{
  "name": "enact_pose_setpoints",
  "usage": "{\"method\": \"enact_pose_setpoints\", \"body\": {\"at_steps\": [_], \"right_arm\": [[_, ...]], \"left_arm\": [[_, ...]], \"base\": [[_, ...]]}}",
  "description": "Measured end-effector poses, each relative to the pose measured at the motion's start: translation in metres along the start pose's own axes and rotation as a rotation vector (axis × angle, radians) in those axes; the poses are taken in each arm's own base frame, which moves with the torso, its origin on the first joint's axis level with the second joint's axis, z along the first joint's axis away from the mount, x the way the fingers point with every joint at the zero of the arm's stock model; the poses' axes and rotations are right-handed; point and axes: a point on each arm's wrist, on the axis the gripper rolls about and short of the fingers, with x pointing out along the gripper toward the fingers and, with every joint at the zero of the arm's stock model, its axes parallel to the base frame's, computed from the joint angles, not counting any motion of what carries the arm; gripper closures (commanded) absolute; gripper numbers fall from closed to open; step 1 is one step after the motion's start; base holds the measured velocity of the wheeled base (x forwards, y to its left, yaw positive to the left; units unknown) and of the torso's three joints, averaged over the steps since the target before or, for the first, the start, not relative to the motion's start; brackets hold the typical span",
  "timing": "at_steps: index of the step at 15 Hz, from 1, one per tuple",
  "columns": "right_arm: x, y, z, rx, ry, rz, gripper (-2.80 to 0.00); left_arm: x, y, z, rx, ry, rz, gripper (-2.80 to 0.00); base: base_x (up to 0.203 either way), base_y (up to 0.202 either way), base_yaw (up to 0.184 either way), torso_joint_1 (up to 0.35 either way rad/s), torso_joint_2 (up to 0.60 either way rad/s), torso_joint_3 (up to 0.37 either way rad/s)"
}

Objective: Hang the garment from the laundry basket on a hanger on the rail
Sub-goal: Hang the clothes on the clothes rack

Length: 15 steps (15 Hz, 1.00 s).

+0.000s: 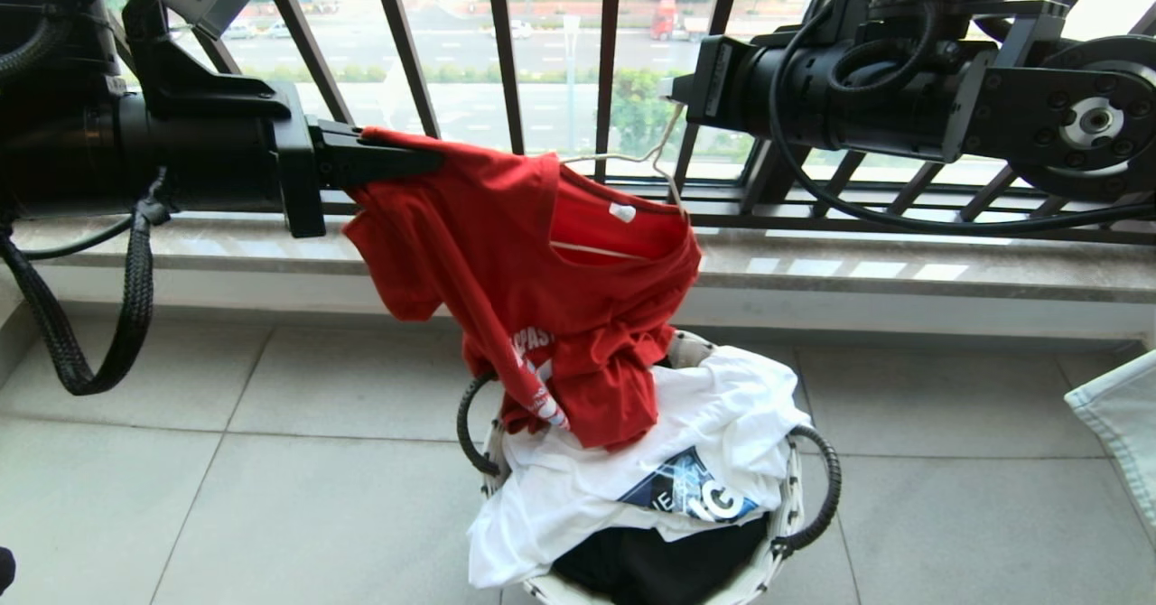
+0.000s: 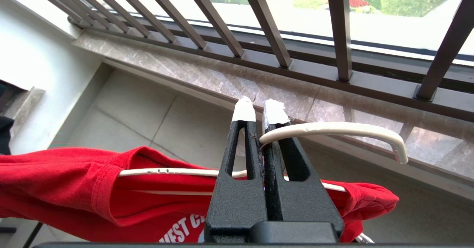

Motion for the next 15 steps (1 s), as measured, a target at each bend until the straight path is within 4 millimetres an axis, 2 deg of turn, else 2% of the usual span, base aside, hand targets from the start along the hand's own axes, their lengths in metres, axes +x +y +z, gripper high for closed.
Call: {"method": "enact_pose_setpoints", "body": {"at_steps": [1, 2, 9, 12, 14, 15], "right_arm": [[0.0, 0.0, 0.0, 0.0, 0.001, 0.0, 0.0], [0.0, 0.0, 0.0, 0.0, 0.001, 0.0, 0.0], [0.0, -0.001, 0.0, -0.001, -0.003, -0.001, 0.0], [0.001, -0.001, 0.0, 0.0, -0.001, -0.002, 0.0], [0.001, -0.001, -0.001, -0.001, 0.001, -0.003, 0.0], [0.001, -0.001, -0.002, -0.001, 0.005, -0.004, 0.0]], "left_arm": [[0.0, -0.002, 0.001, 0.002, -0.002, -0.005, -0.37], [0.0, -0.003, 0.001, 0.004, -0.003, -0.007, -2.8], [0.0, -0.004, 0.004, 0.009, 0.003, 0.023, -2.8], [-0.011, -0.014, 0.008, 0.011, 0.012, 0.079, -2.8], [-0.021, -0.022, 0.003, -0.006, 0.045, 0.155, -2.8], [-0.028, -0.027, -0.002, -0.024, 0.066, 0.197, 0.0]], "base": [[0.0, 0.0, 0.0, 0.0, 0.0, 0.0], [0.0, 0.0, 0.0, 0.0, 0.0, 0.0], [0.0, 0.0, 0.0, 0.0, 0.0, 0.0], [0.0, 0.0, 0.0, 0.0, 0.0, 0.0], [0.0, 0.0, 0.0, 0.0, 0.0, 0.0], [0.0, 0.0, 0.0, 0.0, 0.0, 0.0]]}}
